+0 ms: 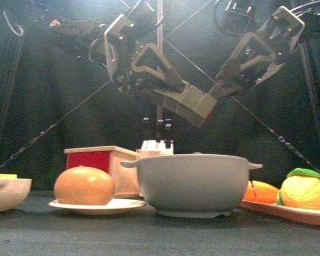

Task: Place green sushi roll on drawer

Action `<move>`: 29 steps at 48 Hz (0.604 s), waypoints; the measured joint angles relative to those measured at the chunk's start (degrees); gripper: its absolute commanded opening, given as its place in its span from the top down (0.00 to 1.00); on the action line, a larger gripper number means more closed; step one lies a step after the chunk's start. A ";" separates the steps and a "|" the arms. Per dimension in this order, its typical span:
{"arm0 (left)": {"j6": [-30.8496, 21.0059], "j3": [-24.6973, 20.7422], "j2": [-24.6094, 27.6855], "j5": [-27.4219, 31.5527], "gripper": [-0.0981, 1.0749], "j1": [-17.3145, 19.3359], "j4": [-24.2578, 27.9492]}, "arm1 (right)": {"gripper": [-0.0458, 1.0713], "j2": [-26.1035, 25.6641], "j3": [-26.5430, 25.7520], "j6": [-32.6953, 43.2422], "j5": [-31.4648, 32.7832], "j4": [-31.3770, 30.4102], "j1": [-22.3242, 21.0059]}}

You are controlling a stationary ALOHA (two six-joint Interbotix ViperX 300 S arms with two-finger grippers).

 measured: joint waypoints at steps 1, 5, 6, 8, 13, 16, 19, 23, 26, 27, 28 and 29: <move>0.00 0.18 -0.26 0.00 0.44 0.09 0.00 | 0.15 -0.26 0.26 0.00 -0.18 0.00 0.00; -0.09 1.58 -1.76 0.00 0.44 0.35 0.00 | 0.15 -1.58 0.97 0.00 -0.79 0.09 0.00; 0.00 1.93 -2.29 0.00 0.44 0.44 0.00 | 0.15 -1.93 1.14 0.00 -0.97 0.18 0.00; -0.09 2.72 -3.43 0.00 0.44 0.70 -0.09 | 0.15 -2.72 1.67 0.00 -1.32 0.35 0.00; -0.09 5.10 -7.38 0.00 0.44 2.02 -1.05 | 0.15 -4.48 2.64 0.00 -2.02 0.97 -0.26; -0.09 6.59 -9.76 0.00 0.44 2.99 -2.02 | 0.15 -5.01 3.16 0.00 -2.46 1.32 -0.62; -0.18 8.35 -12.39 0.00 0.44 4.13 -3.16 | 0.15 -5.36 3.60 0.00 -2.90 1.41 -1.05; -0.18 10.72 -16.26 -0.44 0.44 5.62 -4.13 | 0.15 -5.54 4.22 0.00 -3.69 1.41 -1.58; 0.00 12.48 -19.34 -1.32 0.44 6.86 -4.39 | 0.15 -5.63 4.48 0.00 -4.31 1.49 -1.85; 0.00 13.10 -20.39 -1.67 0.44 7.38 -4.48 | 0.15 -5.54 4.57 0.00 -4.57 1.49 -1.93; 0.00 13.80 -21.36 -2.11 0.44 8.00 -4.48 | 0.15 -5.63 4.57 0.09 -4.75 1.49 -2.02; 0.00 14.33 -22.41 -2.55 0.44 8.53 -4.57 | 0.15 -5.63 4.66 0.00 -4.92 1.49 -2.11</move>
